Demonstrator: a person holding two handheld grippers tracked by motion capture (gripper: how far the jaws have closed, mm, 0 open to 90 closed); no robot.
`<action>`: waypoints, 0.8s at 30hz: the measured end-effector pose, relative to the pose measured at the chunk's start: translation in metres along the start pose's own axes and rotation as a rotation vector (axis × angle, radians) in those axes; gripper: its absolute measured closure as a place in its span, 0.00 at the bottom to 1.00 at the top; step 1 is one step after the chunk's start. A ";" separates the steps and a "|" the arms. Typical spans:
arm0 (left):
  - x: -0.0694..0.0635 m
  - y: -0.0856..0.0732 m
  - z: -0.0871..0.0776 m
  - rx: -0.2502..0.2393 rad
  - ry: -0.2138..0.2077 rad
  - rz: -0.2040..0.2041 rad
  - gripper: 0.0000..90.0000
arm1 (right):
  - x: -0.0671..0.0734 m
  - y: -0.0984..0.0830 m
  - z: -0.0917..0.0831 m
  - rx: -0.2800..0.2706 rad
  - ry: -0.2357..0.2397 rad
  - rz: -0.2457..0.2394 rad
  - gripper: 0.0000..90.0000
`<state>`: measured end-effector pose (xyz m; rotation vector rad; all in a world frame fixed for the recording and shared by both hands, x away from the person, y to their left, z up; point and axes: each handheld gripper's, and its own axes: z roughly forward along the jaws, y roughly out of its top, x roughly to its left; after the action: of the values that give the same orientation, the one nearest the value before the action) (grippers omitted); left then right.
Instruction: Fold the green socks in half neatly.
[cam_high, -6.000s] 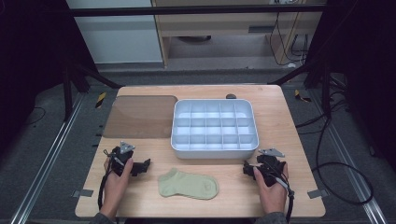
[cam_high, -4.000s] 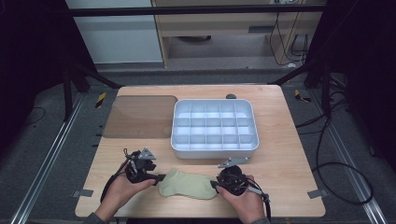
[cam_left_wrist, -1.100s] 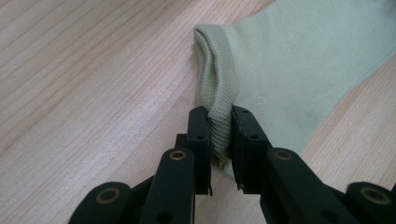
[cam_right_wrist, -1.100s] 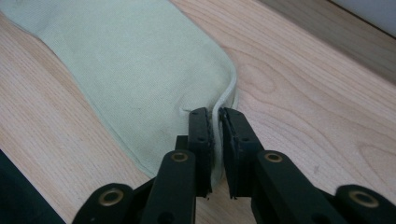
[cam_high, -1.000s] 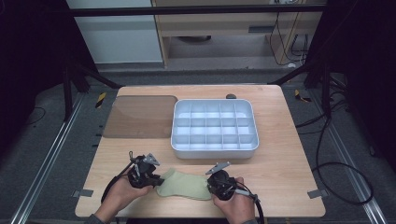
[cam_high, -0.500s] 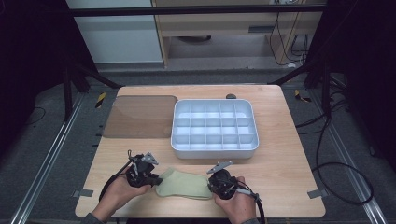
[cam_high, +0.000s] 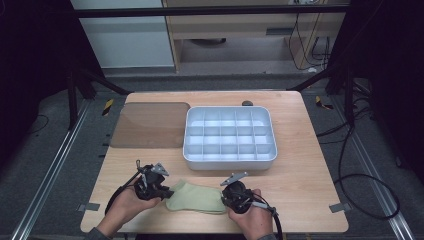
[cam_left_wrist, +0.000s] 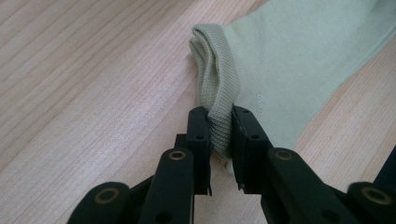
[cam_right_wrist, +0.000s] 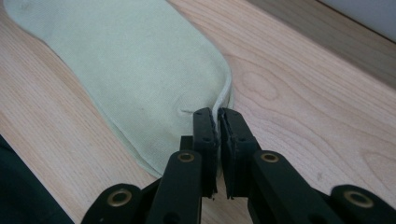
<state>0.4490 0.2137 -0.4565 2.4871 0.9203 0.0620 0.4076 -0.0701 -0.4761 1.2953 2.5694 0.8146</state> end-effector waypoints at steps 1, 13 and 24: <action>0.000 0.000 -0.001 0.004 -0.001 -0.001 0.86 | 0.000 0.000 0.000 -0.006 -0.001 -0.013 0.95; -0.002 0.006 -0.009 0.014 0.005 0.005 0.86 | 0.006 0.005 -0.002 -0.013 -0.002 -0.025 0.95; -0.005 0.009 -0.013 0.028 -0.001 0.010 0.86 | 0.012 0.012 -0.004 -0.024 0.004 -0.038 0.95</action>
<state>0.4479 0.2102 -0.4405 2.5173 0.9146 0.0509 0.4070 -0.0565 -0.4656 1.2360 2.5702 0.8392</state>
